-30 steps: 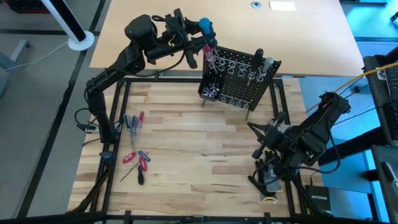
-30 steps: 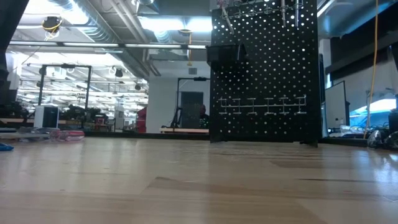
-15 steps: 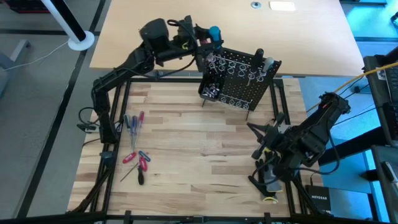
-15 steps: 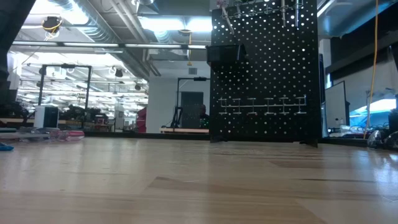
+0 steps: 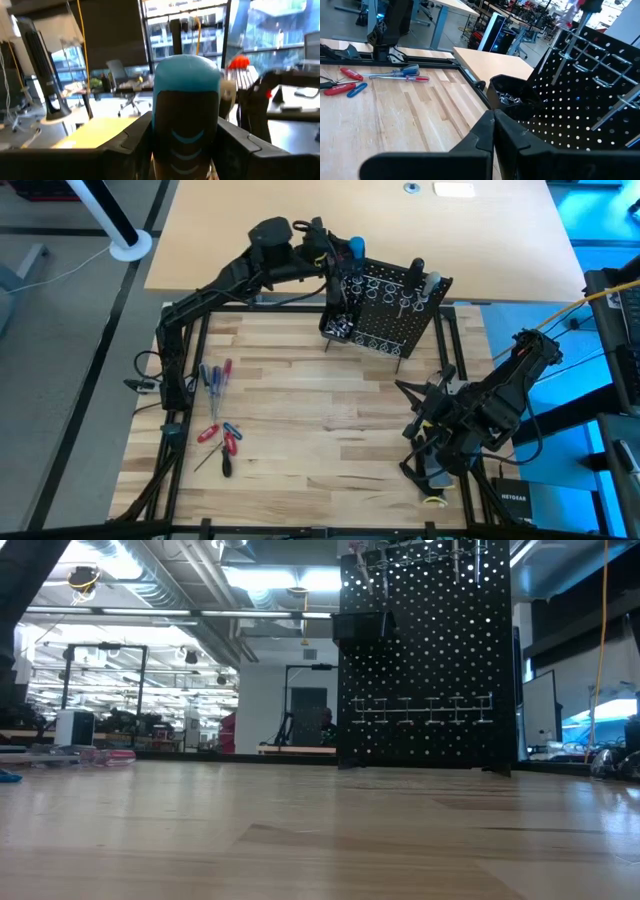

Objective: Hang tools onto peg board
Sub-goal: Hang the bottom blue screwdriver on the black pegboard

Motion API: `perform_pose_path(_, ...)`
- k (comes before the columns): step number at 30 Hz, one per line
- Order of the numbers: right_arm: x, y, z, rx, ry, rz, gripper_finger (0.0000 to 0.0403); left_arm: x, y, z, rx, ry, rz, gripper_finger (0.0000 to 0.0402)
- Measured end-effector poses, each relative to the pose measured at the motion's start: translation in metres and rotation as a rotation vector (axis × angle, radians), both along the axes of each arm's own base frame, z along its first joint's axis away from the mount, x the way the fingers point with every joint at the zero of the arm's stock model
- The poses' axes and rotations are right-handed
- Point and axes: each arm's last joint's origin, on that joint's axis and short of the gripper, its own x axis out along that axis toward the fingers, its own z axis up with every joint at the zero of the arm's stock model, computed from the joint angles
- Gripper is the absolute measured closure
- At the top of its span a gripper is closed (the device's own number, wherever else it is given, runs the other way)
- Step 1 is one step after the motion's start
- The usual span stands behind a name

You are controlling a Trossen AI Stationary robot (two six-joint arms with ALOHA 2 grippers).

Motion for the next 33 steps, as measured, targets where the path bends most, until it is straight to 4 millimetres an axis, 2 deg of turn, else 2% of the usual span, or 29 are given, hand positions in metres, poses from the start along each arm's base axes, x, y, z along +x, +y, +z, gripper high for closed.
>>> perform_pose_path(13, 0.0, 0.0, 0.0, 0.016, 0.007, 0.005, 0.0393, 0.002, 0.003, -0.009, -0.008, 0.076, 0.007, 0.0249)
perform_pose_path(20, 0.0, 0.0, 0.0, 0.018, 0.006, 0.005, 0.0393, 0.017, 0.011, -0.025, -0.019, 0.103, 0.012, 0.0249)
perform_pose_path(29, 0.001, 0.001, -0.002, 0.032, 0.026, 0.015, 0.0393, 0.018, 0.012, -0.026, 0.007, 0.117, 0.013, 0.0248)
perform_pose_path(33, 0.001, 0.002, -0.002, 0.03, 0.028, 0.015, 0.0393, 0.017, 0.012, -0.027, 0.037, 0.138, 0.023, 0.0229)
